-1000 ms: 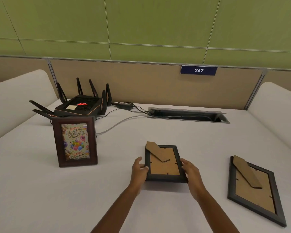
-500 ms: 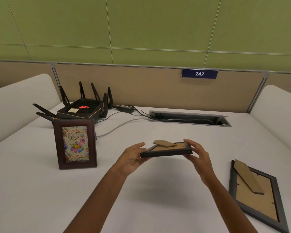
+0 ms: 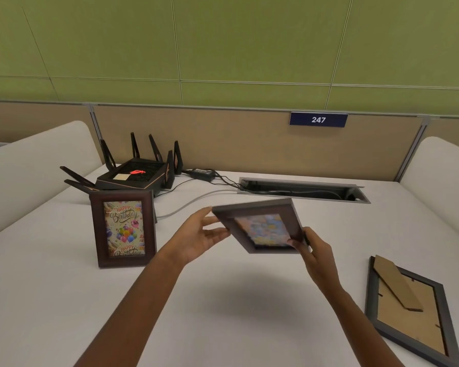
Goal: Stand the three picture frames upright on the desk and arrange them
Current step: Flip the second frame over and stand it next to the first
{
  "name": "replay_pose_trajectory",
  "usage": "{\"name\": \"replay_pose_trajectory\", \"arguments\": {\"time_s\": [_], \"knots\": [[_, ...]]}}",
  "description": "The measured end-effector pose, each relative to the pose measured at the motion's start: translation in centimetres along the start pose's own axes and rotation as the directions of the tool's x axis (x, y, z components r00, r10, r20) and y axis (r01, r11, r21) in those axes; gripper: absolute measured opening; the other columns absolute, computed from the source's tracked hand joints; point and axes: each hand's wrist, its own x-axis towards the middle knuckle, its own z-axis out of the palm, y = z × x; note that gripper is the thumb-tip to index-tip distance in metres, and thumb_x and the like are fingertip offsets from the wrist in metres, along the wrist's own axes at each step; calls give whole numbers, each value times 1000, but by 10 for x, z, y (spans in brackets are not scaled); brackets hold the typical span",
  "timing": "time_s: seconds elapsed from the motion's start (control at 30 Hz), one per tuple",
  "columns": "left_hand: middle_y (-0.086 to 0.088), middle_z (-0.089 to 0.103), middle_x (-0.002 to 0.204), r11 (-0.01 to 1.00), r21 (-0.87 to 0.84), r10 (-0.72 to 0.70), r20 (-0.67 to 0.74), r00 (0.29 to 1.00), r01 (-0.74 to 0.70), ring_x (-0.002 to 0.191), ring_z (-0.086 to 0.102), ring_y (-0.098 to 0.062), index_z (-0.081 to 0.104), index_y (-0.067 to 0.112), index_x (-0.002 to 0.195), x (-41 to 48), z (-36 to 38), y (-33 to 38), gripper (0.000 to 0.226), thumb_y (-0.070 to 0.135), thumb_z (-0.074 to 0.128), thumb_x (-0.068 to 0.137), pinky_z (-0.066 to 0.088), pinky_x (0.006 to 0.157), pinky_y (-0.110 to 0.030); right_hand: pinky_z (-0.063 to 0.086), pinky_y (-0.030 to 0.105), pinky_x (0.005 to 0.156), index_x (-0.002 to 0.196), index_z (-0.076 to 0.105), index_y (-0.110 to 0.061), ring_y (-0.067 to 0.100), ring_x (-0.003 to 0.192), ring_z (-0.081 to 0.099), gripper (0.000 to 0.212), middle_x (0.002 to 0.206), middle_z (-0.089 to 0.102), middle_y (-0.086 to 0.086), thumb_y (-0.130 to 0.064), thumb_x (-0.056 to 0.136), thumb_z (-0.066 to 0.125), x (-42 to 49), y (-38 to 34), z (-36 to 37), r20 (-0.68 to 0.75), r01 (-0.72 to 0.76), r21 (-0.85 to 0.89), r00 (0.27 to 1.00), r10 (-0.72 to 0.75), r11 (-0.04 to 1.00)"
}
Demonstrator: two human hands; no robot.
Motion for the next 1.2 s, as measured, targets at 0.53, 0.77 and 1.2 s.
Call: {"name": "replay_pose_trajectory", "arguments": {"time_s": [0.53, 0.77, 1.2], "knots": [[-11, 59, 106, 927, 367, -44, -94, 995, 76, 104, 55, -28, 55, 10, 103, 17, -20, -53, 63, 53, 10, 94, 41, 97, -39, 57, 17, 58, 101, 54, -21, 14, 82, 67, 13, 94, 66, -2, -23, 91, 46, -11, -21, 38, 213, -433, 528, 900, 379, 731], [-13, 60, 111, 972, 225, -35, -124, 992, 62, 100, 57, -28, 62, 8, 93, 19, -34, -56, 65, 51, 14, 95, 42, 100, -43, 59, 22, 62, 95, 58, -24, 13, 78, 71, 15, 95, 68, -2, -22, 92, 44, -19, -21, 50, 353, -515, 555, 857, 376, 653], [-16, 52, 136, 999, 30, -19, -111, 994, 23, 103, 55, -29, 48, 8, 129, 31, -43, -54, 66, 52, 15, 94, 42, 95, -44, 59, 24, 62, 104, 55, -20, 17, 80, 70, 23, 98, 68, -1, -6, 85, 54, -1, -16, 75, 517, -615, 527, 780, 354, 586]]}}
